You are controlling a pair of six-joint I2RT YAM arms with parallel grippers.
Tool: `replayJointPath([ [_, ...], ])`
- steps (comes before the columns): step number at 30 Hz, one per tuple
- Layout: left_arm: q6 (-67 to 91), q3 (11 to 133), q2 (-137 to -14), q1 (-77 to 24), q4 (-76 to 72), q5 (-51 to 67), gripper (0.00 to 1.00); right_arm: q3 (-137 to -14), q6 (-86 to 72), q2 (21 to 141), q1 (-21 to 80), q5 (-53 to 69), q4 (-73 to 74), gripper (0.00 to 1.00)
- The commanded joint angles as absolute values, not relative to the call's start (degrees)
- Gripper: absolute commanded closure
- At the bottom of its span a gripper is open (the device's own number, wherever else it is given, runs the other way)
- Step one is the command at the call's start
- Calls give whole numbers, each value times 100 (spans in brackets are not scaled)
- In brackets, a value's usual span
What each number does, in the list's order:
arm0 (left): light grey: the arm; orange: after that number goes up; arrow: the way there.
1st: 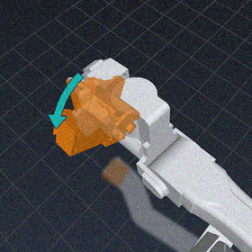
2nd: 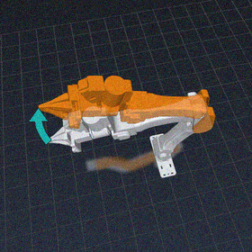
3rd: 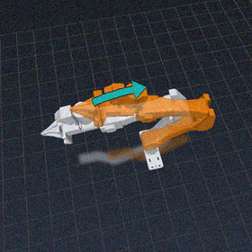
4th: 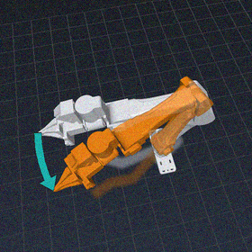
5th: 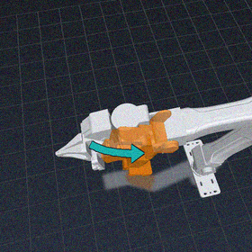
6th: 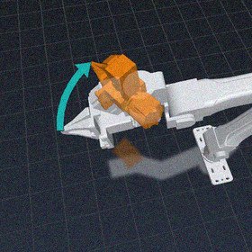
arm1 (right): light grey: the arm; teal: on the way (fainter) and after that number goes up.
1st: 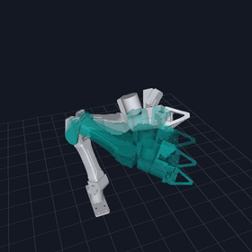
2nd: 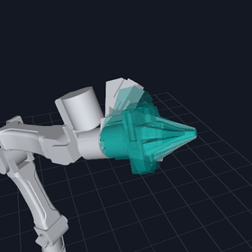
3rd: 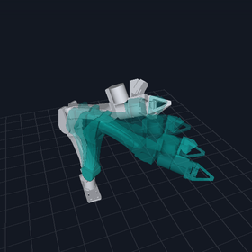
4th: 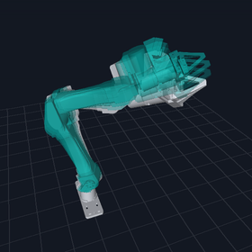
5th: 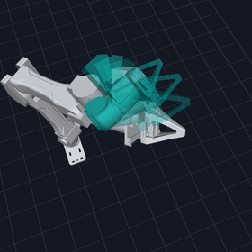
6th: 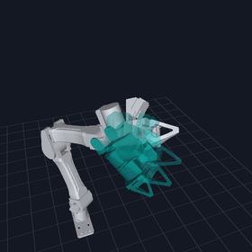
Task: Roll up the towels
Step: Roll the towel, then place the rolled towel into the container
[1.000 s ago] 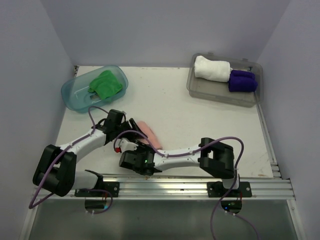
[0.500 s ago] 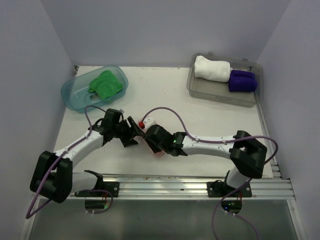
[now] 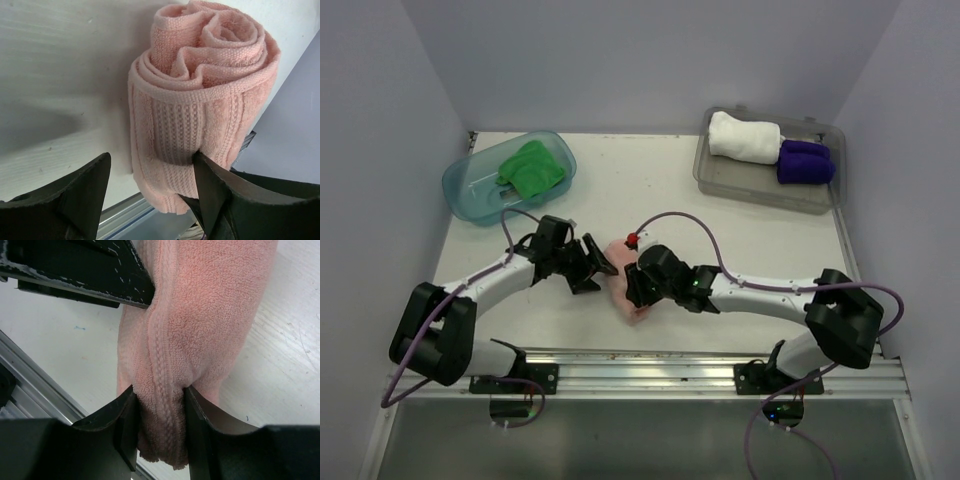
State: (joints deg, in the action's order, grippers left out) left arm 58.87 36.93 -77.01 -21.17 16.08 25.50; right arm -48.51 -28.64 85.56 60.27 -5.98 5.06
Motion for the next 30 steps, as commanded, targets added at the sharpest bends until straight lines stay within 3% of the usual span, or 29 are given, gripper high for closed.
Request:
replayJointPath([
  [1,5739,3981,-8006,-2241,1125,2724,30,-4755,-3059,8385,6012,-281,711,78],
  [3,5792,3982,-8068,-2294,994,2725,30,-4834,-2971,8393,6003,-308,930,72],
  [6,5827,3990,-8121,-2390,940,2698,30,-5193,-2708,8542,6003,-404,1526,35],
  [9,5836,3990,-8147,-2452,949,2672,30,-5624,-2471,8745,6020,-615,2046,23],
  [15,5818,3964,-8165,-2487,958,2689,31,-6213,-2233,8929,6029,-940,2530,9],
  [22,5783,3964,-8130,-2487,984,2690,31,-6907,-2373,9606,6055,-1090,2795,8],
  [30,5775,4008,-8147,-2487,1037,2672,31,-7391,-2522,10151,6381,-2064,3286,6],
])
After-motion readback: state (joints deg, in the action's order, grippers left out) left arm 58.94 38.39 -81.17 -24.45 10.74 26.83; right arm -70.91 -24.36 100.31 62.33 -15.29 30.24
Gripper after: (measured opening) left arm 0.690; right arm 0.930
